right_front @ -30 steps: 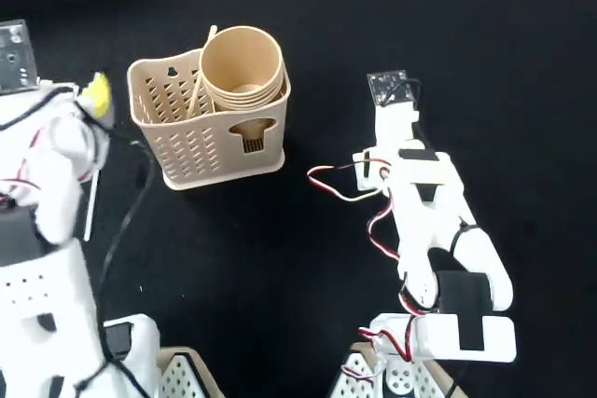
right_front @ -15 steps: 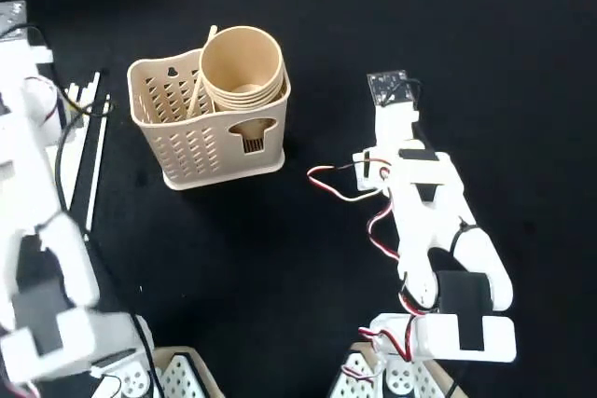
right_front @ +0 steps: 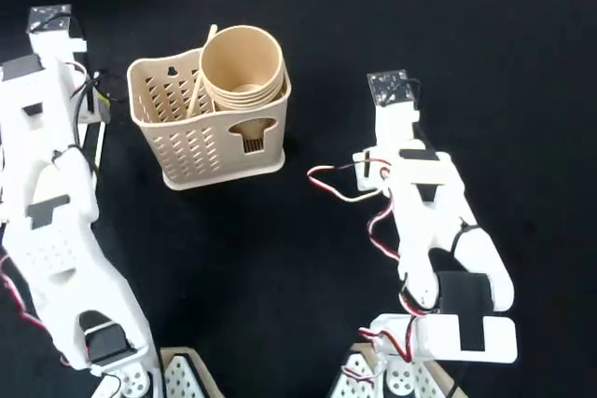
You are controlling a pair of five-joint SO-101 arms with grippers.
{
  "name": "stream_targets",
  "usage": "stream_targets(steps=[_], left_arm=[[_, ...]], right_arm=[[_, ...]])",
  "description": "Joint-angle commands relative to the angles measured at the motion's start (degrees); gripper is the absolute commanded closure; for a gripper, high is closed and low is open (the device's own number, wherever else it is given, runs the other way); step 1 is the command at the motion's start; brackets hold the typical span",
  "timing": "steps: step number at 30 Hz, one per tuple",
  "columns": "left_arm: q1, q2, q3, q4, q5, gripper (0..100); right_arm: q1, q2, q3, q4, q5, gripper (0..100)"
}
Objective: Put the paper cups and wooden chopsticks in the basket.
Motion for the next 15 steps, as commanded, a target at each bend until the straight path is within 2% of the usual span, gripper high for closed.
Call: stream_targets(steps=[1, 10, 15], left_arm=[[0.6, 5.5, -9.1, 0.1, -0.3, 80], [0.6, 18.2, -18.1, 0.4, -0.4, 80], [0.7, 19.0, -21.7, 5.5, -0.4, 80]], right_arm=[[-0.4, -1.1, -0.3, -0.9, 0.0, 98.5], [-0.4, -1.1, -0.3, -0.9, 0.0, 98.5], [-0.4, -1.1, -0.3, -0.9, 0.0, 98.5]])
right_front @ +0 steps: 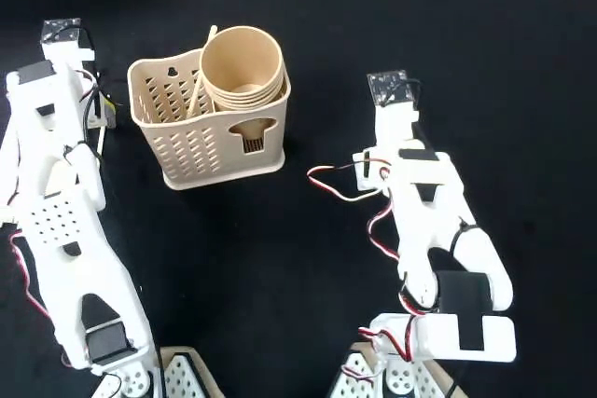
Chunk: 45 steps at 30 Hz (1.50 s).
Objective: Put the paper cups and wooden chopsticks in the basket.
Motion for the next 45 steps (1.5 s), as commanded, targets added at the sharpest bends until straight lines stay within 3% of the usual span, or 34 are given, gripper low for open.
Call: stream_targets(steps=[1, 8, 16, 23, 33, 39, 43, 45], left_arm=[[0.8, -0.4, -4.5, 4.3, -0.4, 80], [0.8, -0.4, -6.0, 6.6, -0.4, 93], [1.5, -0.3, -4.9, 7.1, -0.5, 93], [3.6, -0.3, 1.2, 5.5, -6.2, 93], [2.2, -0.9, 2.5, 4.7, -6.1, 94], [2.4, -4.4, -10.5, 17.1, -5.8, 97], [2.7, -8.2, -23.2, 27.4, -1.3, 97], [2.1, -11.1, -26.9, 27.2, 2.1, 97]], right_arm=[[-0.4, -1.1, -0.3, -0.9, 0.0, 98.5], [-0.4, -1.1, -0.3, -0.9, 0.0, 98.5], [-0.4, -1.1, -0.3, -0.9, 0.0, 98.5], [-0.4, -1.1, -0.3, -0.9, 0.0, 98.5], [-0.4, -1.1, -0.3, -0.9, 0.0, 98.5], [-0.4, -1.1, -0.3, -0.9, 0.0, 98.5], [-0.4, -1.1, -0.3, -0.9, 0.0, 98.5], [-0.4, -1.1, -0.3, -0.9, 0.0, 98.5]])
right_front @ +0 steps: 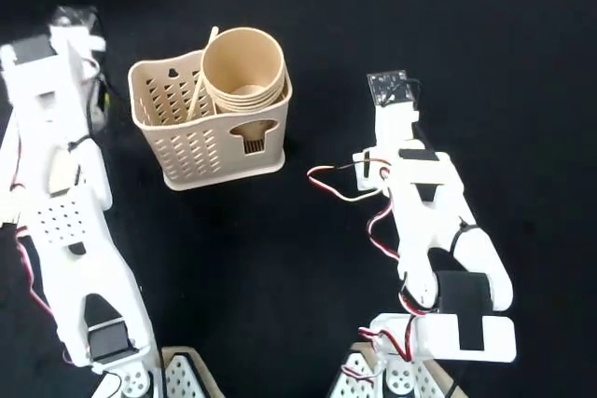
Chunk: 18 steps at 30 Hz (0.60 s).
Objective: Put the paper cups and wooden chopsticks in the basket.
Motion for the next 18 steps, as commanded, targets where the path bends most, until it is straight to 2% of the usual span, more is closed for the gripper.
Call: stream_targets(steps=[1, 4, 8, 13, 16, 18], left_arm=[[-1.3, -10.5, -12.2, 3.6, 7.0, 97], [-1.9, -17.6, -10.6, 3.6, 10.7, 97], [-1.6, -29.3, -1.7, 3.6, 13.1, 97], [-1.1, -49.8, 15.3, 3.4, 13.0, 97], [1.3, -61.2, 22.6, 3.2, 12.7, 97], [3.3, -67.9, 26.9, 0.3, 12.7, 97]], right_arm=[[-0.4, -1.1, -0.3, -0.9, 0.0, 98.5], [-0.4, -1.1, -0.3, -0.9, 0.0, 98.5], [-0.4, -1.1, -0.3, -0.9, 0.0, 98.5], [-0.4, -1.1, -0.3, -0.9, 0.0, 98.5], [-0.4, -1.1, -0.3, -0.9, 0.0, 98.5], [-0.4, -1.1, -0.2, -0.9, 0.0, 98.5]])
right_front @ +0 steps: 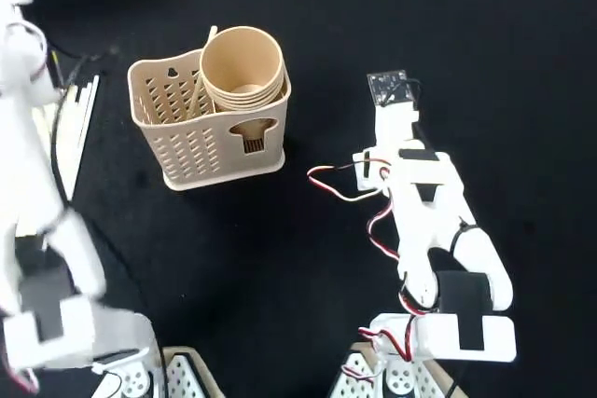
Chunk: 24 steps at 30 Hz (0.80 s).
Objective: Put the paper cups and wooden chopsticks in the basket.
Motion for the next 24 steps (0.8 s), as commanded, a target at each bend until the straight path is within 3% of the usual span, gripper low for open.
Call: stream_targets(steps=[1, 8, 14, 19, 24], left_arm=[[4.4, -18.9, 9.5, -5.5, 0.4, 97], [10.9, -37.1, 29.4, -28.8, 5.5, 97], [15.3, -47.3, 54.5, -61.5, 13.0, 97], [18.9, -52.2, 74.9, -88.4, 13.5, 97], [19.8, -54.3, 88.2, -100.7, 13.5, 97]], right_arm=[[-0.4, -1.1, -0.2, -0.9, 0.0, 98.5], [-0.4, -1.1, -0.2, -0.9, 0.0, 98.5], [-0.4, -1.1, -0.2, -0.9, 0.0, 98.5], [-0.4, -1.1, -0.2, -0.9, 0.0, 98.5], [-0.4, -1.1, -0.2, -0.9, 0.0, 98.5]])
